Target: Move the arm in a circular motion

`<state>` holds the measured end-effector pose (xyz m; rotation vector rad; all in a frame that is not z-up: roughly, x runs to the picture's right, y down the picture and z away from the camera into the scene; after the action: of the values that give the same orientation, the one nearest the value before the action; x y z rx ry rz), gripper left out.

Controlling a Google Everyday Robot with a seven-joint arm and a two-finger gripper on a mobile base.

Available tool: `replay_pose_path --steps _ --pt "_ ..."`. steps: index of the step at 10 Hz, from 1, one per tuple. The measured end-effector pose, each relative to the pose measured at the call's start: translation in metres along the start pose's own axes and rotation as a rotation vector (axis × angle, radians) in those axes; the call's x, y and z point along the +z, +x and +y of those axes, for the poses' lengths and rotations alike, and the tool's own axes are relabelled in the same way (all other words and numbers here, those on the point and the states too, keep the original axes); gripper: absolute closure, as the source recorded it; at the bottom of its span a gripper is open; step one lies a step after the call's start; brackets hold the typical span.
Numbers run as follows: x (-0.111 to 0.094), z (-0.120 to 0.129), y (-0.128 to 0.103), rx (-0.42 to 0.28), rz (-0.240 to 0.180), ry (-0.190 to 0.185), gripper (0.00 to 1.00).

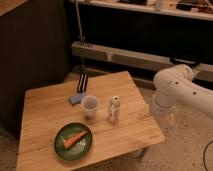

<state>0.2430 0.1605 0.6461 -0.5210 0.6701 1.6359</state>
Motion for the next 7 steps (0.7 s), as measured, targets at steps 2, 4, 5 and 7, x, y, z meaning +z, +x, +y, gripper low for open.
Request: replay_pose_path --steps 2,4,5,7 --pt "-0.002 0.006 0.038 -0.088 0.012 0.030 0.20" --pt "-0.009 0.029 0.063 -0.167 0.012 0.047 0.20" --pt "-0.016 0.051 0.071 -0.217 0.003 0.048 0.20" --pt "-0.031 0.107 0.079 -0.301 -0.019 0.036 0.20"
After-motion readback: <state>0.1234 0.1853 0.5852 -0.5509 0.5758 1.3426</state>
